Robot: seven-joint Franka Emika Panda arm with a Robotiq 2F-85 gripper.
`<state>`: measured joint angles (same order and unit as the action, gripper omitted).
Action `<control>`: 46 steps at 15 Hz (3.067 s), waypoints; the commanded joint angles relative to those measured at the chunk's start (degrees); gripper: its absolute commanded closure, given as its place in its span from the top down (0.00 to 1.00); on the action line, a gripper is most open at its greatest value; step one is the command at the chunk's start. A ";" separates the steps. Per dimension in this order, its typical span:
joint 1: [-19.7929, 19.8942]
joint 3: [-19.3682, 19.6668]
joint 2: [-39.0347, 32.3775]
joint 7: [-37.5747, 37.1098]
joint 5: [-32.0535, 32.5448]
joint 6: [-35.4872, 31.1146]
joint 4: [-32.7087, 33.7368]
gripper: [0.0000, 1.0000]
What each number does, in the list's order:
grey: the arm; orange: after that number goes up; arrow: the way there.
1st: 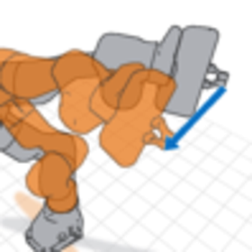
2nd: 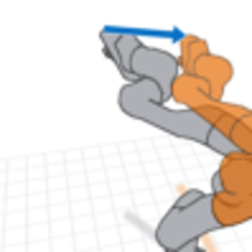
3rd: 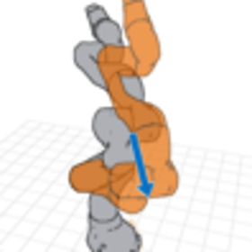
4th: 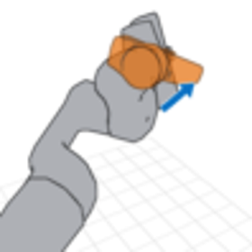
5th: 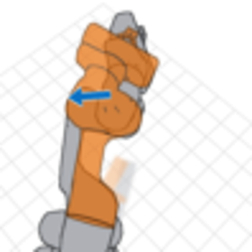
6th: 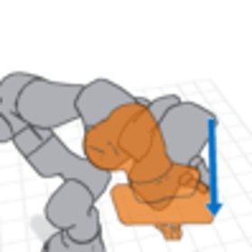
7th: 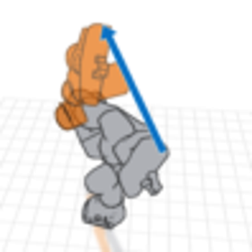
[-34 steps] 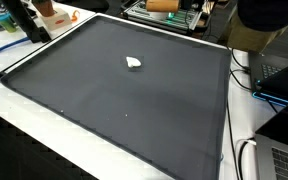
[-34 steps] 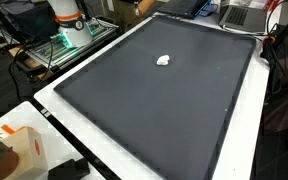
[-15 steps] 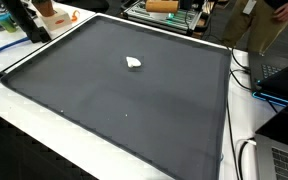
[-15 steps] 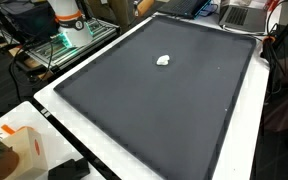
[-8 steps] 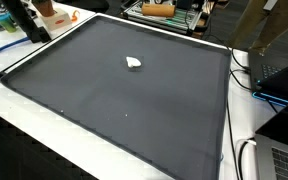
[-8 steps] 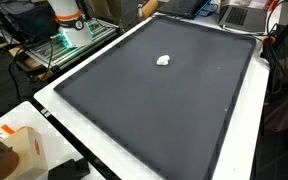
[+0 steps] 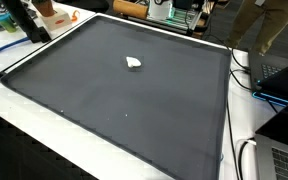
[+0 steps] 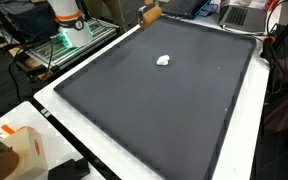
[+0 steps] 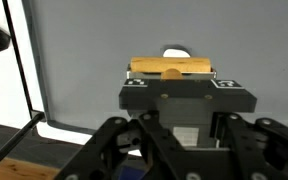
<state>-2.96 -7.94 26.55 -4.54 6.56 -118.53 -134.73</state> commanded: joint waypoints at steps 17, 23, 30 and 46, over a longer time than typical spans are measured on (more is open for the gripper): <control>-2.14 3.72 -11.24 15.46 -3.59 1.32 5.89 0.23; -2.14 4.10 -13.66 18.23 -6.31 2.18 7.16 0.23; -3.98 2.36 -19.38 29.11 2.51 -9.20 6.03 0.23; -4.40 1.83 -24.41 40.33 1.69 -12.13 5.76 0.23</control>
<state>-7.10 -5.96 3.21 33.48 7.22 -128.84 -128.90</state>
